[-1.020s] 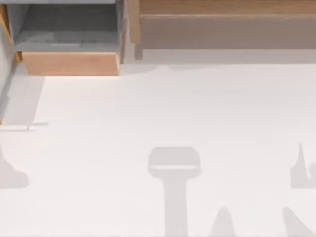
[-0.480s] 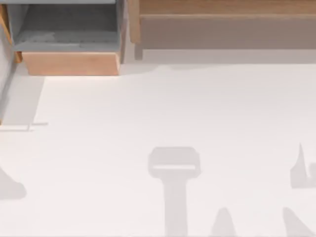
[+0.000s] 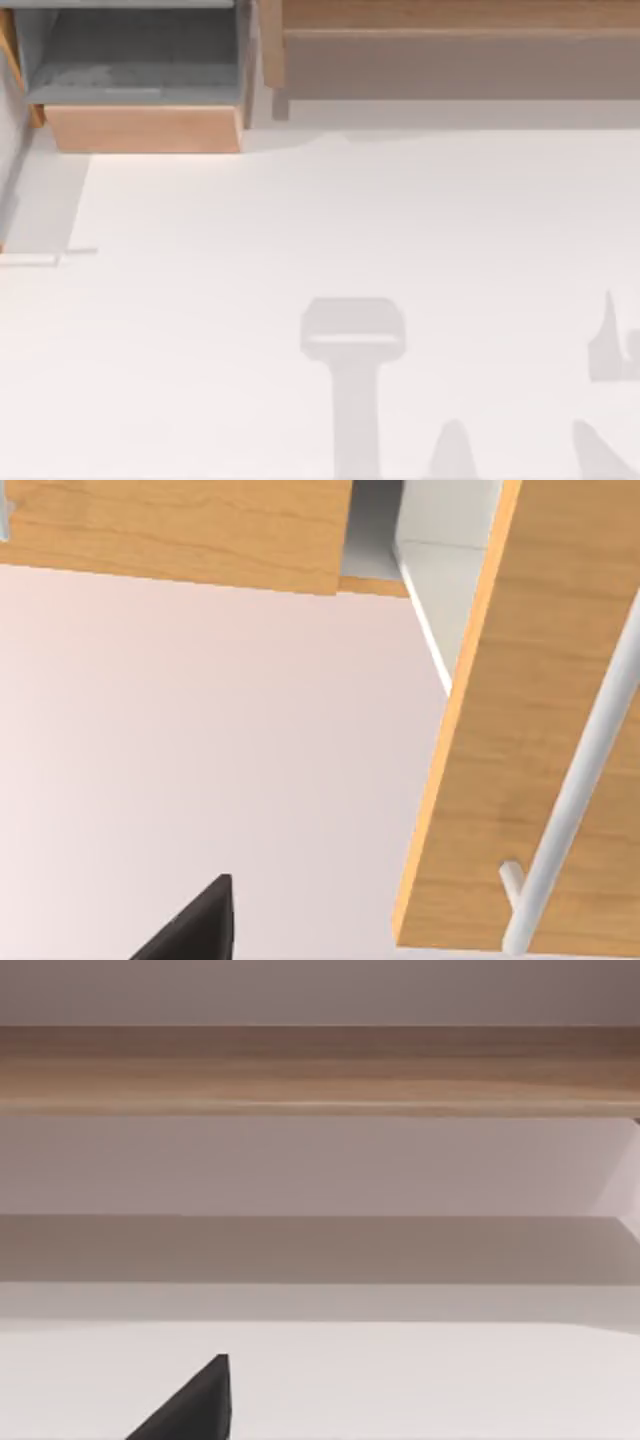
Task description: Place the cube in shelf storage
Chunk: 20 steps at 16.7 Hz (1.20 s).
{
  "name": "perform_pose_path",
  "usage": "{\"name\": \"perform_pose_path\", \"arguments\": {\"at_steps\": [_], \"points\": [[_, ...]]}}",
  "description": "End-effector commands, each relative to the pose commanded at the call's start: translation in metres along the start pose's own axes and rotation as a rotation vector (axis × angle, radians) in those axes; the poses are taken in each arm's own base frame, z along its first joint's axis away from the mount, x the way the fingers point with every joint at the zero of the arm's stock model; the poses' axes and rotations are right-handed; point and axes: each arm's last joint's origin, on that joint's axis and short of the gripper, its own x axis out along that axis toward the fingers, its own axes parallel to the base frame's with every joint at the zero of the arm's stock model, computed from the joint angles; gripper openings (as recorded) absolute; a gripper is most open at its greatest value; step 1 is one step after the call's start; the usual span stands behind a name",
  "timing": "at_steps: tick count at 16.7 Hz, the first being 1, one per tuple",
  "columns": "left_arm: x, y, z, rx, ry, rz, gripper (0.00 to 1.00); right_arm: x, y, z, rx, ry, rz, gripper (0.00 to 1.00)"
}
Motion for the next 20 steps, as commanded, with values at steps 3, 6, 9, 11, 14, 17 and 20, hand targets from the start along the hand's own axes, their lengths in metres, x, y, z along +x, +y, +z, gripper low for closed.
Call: {"name": "perform_pose_path", "arguments": {"at_steps": [3, 6, 9, 11, 14, 17, 20], "points": [[0.015, 0.023, -0.037, -0.112, 0.125, -0.025, 1.0, 0.0, 0.0, 0.0, 0.0, 0.0, 0.0, 1.0], [0.039, 0.056, -0.065, -0.256, 0.226, -0.06, 1.0, 0.0, 0.0, 0.0, 0.0, 0.0, 0.0, 1.0], [0.069, 0.092, -0.079, -0.424, 0.305, -0.113, 1.0, 0.0, 0.0, 0.0, 0.0, 0.0, 0.0, 1.0], [0.091, 0.116, -0.078, -0.544, 0.351, -0.163, 1.0, 0.0, 0.0, 0.0, 0.0, 0.0, 0.0, 1.0], [0.124, 0.143, -0.062, -0.724, 0.415, -0.27, 1.0, 0.0, 0.0, 0.0, 0.0, 0.0, 0.0, 1.0], [0.154, 0.157, -0.031, -0.885, 0.488, -0.414, 1.0, 0.0, 0.0, 0.0, 0.0, 0.0, 0.0, 1.0], [0.179, 0.16, 0.009, -1.008, 0.579, -0.581, 1.0, 0.0, 0.0, 0.0, 0.0, 0.0, 0.0, 1.0]]}}
